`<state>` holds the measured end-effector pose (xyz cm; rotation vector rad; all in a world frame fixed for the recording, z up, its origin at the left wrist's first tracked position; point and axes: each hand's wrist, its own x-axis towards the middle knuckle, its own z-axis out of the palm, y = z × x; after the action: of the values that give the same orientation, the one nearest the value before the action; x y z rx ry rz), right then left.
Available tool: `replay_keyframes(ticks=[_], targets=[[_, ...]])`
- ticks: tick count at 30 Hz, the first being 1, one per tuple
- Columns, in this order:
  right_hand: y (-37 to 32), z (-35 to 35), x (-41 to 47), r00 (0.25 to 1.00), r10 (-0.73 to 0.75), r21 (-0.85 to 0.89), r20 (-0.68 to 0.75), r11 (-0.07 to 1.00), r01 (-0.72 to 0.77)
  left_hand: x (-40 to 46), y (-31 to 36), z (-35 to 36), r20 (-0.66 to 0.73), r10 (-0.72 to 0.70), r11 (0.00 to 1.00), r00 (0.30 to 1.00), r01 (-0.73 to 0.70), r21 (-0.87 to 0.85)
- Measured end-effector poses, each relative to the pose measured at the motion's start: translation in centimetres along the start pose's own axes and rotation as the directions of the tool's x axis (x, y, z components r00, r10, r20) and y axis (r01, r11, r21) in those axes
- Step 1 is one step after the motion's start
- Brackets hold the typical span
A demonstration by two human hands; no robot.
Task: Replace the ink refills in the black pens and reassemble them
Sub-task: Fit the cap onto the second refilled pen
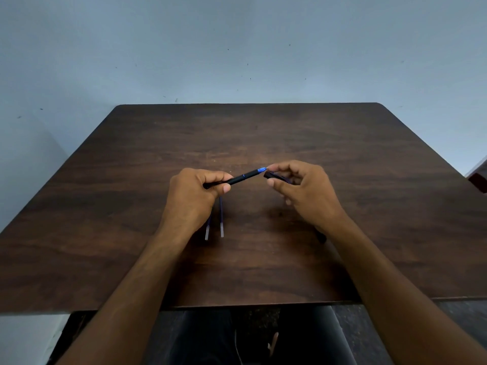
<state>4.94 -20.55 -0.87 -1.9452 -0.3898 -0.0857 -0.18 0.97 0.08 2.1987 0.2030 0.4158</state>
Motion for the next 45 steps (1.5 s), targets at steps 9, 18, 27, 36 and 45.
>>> replay_keyframes(ticks=[9,18,27,36,45], targets=[[0.4,-0.6,-0.1,0.997,0.056,0.309,-0.052,0.95,-0.037,0.2,0.4,0.2,0.008,0.02,1.0,1.0,-0.02,-0.012],[0.1,-0.7,-0.1,0.997,0.051,0.313,-0.056,0.949,-0.031,0.2,0.6,0.2,0.044,0.027,1.0,0.999,-0.027,-0.006],[-0.4,-0.3,0.1,1.0,0.017,0.343,-0.023,0.939,-0.008,0.3,1.0,0.3,0.076,0.066,0.998,0.995,-0.066,-0.004],[-1.0,0.3,0.0,0.988,0.146,0.733,-0.042,0.677,-0.068,0.1,1.2,0.0,0.055,0.071,0.997,0.996,-0.07,-0.014],[-1.8,0.8,-0.1,0.966,0.215,0.74,-0.145,0.671,-0.038,-0.3,1.7,0.4,0.028,0.081,0.997,0.996,-0.08,-0.022]])
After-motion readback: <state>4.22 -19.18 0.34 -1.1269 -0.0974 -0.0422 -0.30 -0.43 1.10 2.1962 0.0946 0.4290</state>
